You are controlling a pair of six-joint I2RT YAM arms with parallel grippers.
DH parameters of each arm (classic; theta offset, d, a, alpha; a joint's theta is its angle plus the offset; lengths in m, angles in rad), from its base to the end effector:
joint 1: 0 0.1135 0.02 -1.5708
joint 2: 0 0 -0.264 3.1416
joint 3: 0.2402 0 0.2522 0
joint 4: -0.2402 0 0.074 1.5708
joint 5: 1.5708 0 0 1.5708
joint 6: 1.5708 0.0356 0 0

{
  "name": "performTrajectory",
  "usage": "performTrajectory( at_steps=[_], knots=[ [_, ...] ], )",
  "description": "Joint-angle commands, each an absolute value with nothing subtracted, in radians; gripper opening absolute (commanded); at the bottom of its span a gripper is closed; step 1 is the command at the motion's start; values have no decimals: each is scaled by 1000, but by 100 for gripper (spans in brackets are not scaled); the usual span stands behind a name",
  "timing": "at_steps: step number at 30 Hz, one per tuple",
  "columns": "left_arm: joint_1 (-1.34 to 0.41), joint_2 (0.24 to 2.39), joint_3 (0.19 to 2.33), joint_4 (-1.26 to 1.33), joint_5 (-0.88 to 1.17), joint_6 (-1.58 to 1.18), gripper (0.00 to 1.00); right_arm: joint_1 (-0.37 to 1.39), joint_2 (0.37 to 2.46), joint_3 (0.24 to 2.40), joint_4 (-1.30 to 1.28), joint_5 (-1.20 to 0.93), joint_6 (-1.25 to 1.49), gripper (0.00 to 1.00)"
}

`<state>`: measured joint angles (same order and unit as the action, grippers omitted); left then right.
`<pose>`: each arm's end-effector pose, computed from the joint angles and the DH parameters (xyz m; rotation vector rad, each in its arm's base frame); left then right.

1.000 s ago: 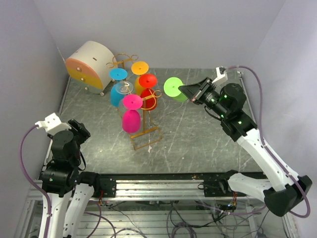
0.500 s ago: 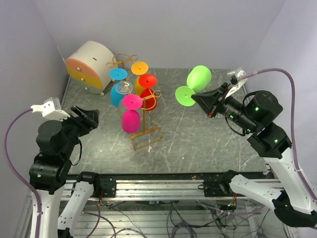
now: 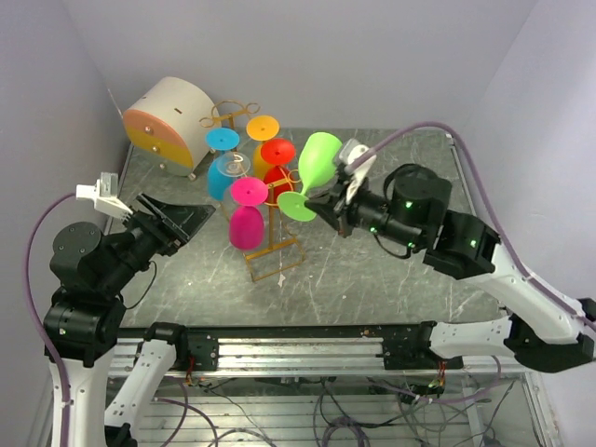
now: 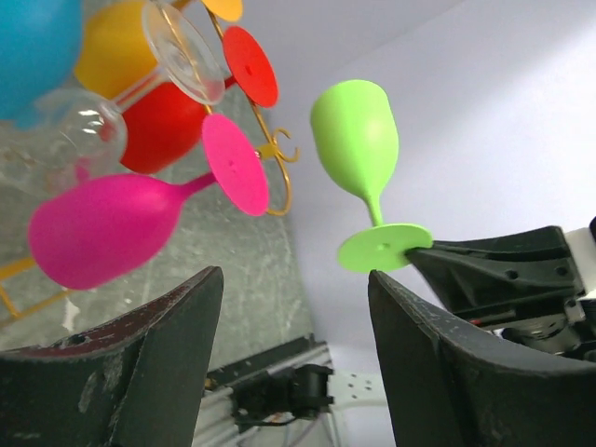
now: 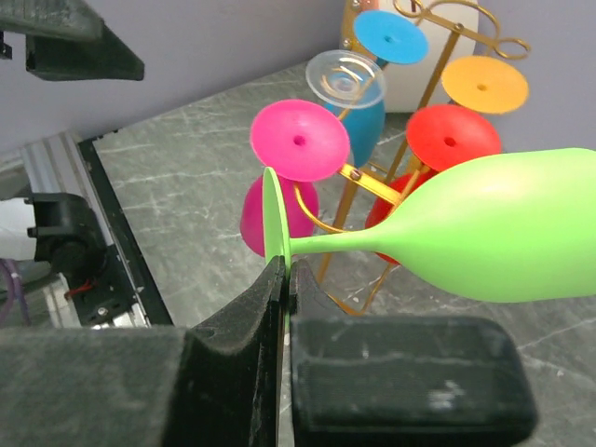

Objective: Take the wine glass off the wine glass rack

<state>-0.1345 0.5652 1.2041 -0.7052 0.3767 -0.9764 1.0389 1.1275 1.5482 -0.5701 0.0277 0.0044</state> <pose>0.0624 -0.0217 0.4420 -0.4267 1.7109 -1.1378 0.1095 0.1841 0.4905 -0.8609 1.5561 0.7414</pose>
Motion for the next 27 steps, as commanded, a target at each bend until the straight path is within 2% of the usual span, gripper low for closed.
performTrajectory(
  at_steps=[1,7,13,19,27],
  knots=[
    [-133,589,1261,-683,513,-1129,74,1189,1164,1616,-511,278,-129,0],
    [-133,616,1261,-624,641,-1348,71,1403,1220,1620,-374,579,-329,0],
    [-133,615,1271,-607,661,-1462,70,1574,1249,1481,-88,802,-642,0],
    [-133,602,1244,-565,689,-1546,70,1636,1238,1358,157,821,-855,0],
    [-132,591,1227,-560,712,-1559,70,1645,1251,1287,296,753,-1000,0]
  ],
)
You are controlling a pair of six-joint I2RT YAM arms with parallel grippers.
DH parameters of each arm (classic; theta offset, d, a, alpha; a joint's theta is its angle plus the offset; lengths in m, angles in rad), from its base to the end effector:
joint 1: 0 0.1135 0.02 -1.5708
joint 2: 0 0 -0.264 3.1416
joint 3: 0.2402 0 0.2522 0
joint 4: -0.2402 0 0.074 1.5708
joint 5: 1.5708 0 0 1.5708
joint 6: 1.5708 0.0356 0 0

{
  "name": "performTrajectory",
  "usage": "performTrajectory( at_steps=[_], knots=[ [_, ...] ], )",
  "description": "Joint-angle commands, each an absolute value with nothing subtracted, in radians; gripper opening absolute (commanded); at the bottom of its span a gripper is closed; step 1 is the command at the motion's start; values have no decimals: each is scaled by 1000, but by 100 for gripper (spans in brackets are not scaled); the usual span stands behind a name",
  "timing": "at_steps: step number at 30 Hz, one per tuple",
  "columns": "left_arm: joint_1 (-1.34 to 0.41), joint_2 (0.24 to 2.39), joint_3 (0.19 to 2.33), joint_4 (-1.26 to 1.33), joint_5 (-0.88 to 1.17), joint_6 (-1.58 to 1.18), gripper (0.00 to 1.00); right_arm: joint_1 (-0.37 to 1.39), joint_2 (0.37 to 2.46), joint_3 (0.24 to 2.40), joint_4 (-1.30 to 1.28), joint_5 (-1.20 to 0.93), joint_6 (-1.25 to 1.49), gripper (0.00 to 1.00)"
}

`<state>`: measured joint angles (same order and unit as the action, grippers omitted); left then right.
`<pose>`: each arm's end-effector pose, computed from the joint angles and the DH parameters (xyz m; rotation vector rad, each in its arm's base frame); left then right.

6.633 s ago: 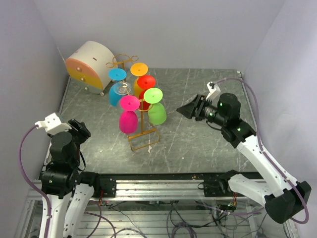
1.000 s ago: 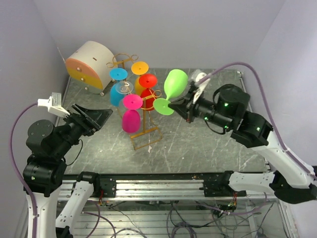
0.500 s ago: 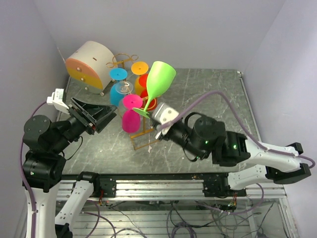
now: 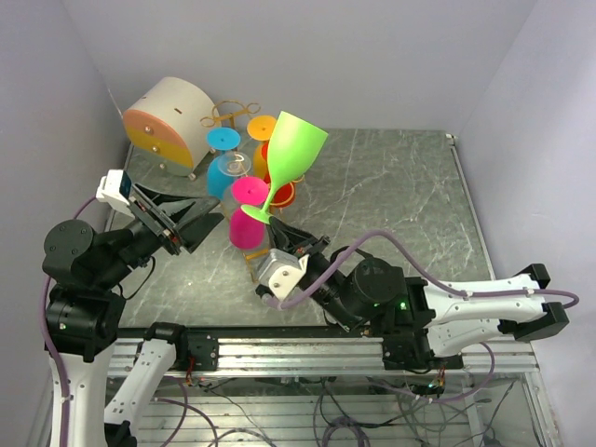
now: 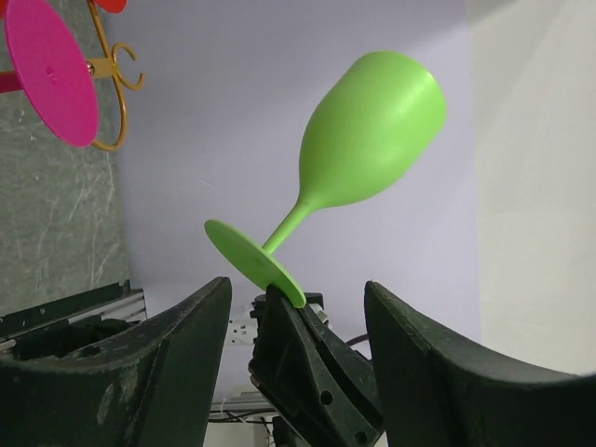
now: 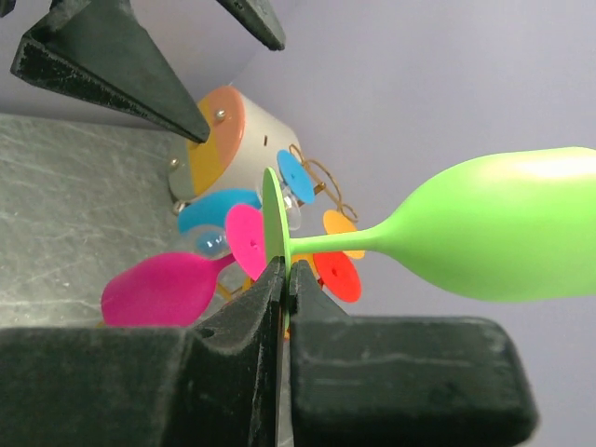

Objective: Take the wine glass off the wine glass rack

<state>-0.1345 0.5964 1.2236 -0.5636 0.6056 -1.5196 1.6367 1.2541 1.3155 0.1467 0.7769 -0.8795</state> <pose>0.0644 -0.0292 0.4607 -0.6559 1.6852 -1.7086 0.0067 0.2769 0.4598 -1.0120 1.0013 0.0960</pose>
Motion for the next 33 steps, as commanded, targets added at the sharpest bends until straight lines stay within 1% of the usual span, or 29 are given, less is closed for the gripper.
performTrajectory(
  at_steps=[1,6,12,16,25,33],
  knots=[
    [-133,594,1232,-567,712,-1554,70,1645,1251,1279,307,735,-1014,0],
    [-133,593,1208,-551,724,-1570,70,1648,1250,1211,404,656,-1110,0],
    [-132,569,1162,-506,745,-1626,70,1648,1285,1159,542,647,-1223,0],
    [-133,572,1185,-575,758,-1582,70,1649,1302,1137,614,650,-1278,0],
    [-131,516,1124,-611,771,-1572,70,1650,1311,1098,621,620,-1292,0],
    [-132,457,1018,-621,775,-1576,69,1662,1326,1052,636,602,-1306,0]
  ],
)
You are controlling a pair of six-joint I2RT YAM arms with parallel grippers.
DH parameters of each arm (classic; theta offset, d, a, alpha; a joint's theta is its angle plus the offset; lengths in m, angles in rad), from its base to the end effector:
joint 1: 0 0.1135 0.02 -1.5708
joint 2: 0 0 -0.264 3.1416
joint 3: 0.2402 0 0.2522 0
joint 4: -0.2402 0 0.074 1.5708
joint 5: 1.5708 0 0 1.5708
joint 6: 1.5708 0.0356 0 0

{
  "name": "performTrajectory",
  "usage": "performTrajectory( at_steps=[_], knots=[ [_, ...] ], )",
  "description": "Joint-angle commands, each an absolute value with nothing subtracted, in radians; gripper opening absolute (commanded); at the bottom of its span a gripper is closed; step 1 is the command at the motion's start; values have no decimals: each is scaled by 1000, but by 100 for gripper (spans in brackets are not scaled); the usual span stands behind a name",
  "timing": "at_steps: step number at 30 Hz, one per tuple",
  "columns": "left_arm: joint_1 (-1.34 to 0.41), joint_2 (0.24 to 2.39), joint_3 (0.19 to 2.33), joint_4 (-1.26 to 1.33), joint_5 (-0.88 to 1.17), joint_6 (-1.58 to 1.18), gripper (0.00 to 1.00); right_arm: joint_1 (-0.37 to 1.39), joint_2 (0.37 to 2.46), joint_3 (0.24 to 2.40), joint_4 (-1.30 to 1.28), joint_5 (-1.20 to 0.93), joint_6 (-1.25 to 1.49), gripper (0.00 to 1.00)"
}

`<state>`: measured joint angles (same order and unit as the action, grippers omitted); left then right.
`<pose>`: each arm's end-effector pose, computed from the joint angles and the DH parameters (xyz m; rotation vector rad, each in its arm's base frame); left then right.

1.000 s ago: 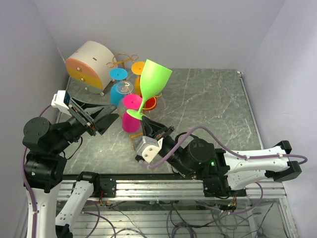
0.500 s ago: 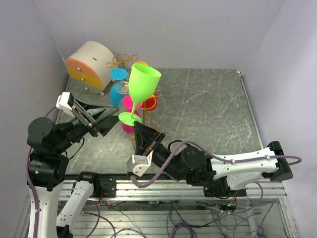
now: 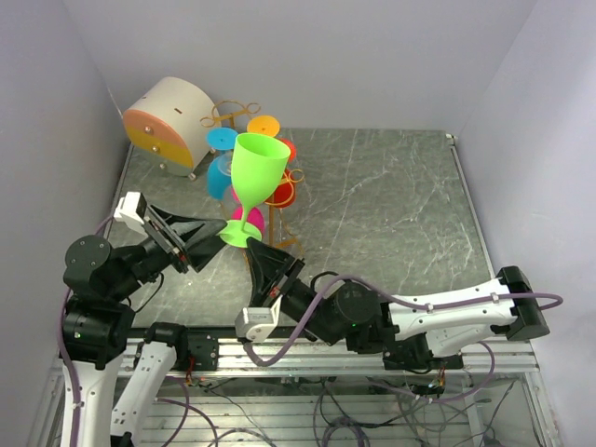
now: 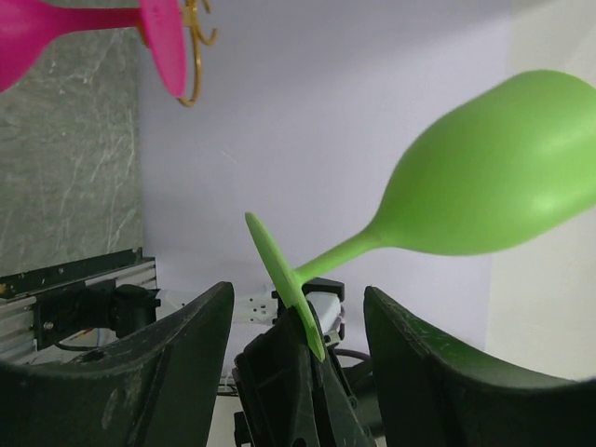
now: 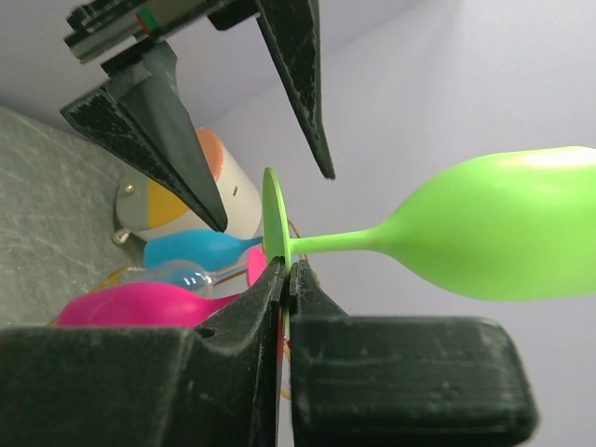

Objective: Take the wine glass off the wine glass rack

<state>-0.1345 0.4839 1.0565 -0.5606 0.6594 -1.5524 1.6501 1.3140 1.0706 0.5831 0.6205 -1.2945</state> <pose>0.0583 -0.0299 0.4207 -0.6930 1.7576 -1.7558 -0.0033 0.3029 0.4023 -1.1226 0.6489 -0.0773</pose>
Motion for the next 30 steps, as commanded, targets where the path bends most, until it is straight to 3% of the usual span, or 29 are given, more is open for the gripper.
performTrajectory(
  at_steps=[1,5,10,14,15,18,19,23,30],
  knots=[
    [-132,451,1008,-619,774,-1579,67,1664,1328,1048,634,599,-1301,0],
    [-132,441,986,-638,766,-1566,55,1674,1339,1027,651,599,-1302,0],
    [-132,415,954,-628,770,-1575,8,1682,1351,1008,668,618,-1310,0],
    [-132,394,931,-640,764,-1563,7,1684,1344,1007,701,655,-1306,0],
    [-132,388,921,-636,762,-1565,7,1685,1338,986,707,670,-1299,4],
    [-132,352,878,-602,749,-1595,7,1703,1308,966,712,743,-1267,38],
    [-132,337,864,-589,739,-1605,7,1716,1293,957,710,774,-1254,44],
    [-132,280,819,-541,685,-1622,7,1785,1203,939,600,941,-1139,52],
    [-132,250,799,-513,608,-1485,7,1829,1110,1132,-253,1091,-384,52]
  ],
)
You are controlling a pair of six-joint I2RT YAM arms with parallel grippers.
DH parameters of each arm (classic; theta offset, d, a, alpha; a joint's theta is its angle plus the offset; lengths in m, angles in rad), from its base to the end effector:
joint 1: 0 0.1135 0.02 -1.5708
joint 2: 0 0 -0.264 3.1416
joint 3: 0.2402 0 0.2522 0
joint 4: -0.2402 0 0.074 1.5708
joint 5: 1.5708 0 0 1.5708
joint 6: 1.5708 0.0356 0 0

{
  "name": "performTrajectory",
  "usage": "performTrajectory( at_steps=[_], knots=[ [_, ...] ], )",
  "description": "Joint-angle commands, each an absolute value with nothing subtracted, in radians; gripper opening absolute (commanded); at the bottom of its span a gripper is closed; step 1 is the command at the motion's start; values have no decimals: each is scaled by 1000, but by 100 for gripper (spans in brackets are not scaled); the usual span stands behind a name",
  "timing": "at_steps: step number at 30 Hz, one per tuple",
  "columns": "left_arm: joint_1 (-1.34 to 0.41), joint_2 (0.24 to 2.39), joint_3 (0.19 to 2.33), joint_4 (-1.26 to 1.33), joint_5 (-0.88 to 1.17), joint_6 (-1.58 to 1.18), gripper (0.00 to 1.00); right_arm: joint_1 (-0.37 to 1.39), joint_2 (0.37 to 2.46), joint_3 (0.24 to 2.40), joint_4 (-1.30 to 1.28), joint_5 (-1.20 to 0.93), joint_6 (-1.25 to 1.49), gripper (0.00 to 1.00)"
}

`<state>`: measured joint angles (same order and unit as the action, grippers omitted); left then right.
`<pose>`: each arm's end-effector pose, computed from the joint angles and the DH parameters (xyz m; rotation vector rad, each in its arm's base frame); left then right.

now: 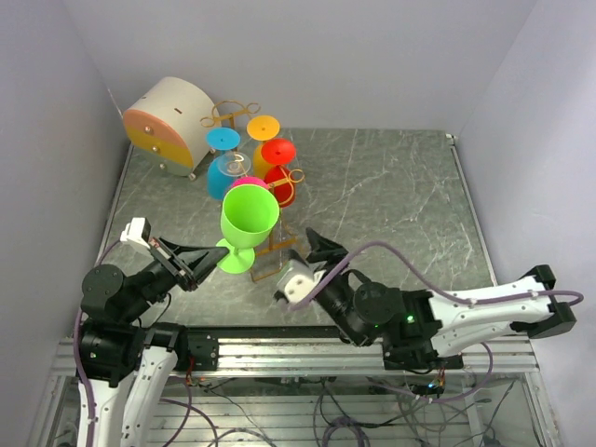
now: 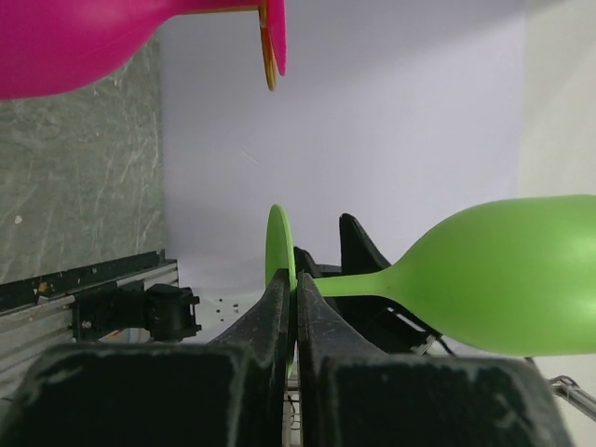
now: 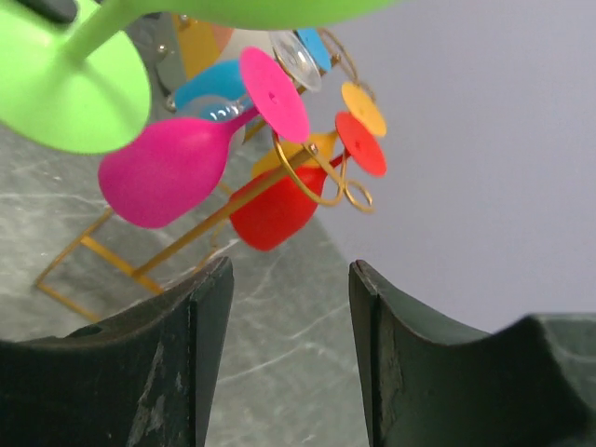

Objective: Take the wine glass off the wine glass rack

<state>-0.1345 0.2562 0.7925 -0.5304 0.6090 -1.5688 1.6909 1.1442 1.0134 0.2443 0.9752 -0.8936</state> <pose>0.0446 -0.0266 0.3577 -0.7530 1.7281 -1.7323 -0.0013 0.2565 0.3920 -1.0344 1.0968 -0.0697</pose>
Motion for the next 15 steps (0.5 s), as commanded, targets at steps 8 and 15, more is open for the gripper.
performTrajectory(
  at_steps=[8,15],
  knots=[
    [-132,257,839,-617,547,-1246,7,1721,1068,1306,-660,1028,72,51],
    [-132,227,829,-683,513,-1170,7,1143,1107,1474,-740,449,156,42]
  ],
)
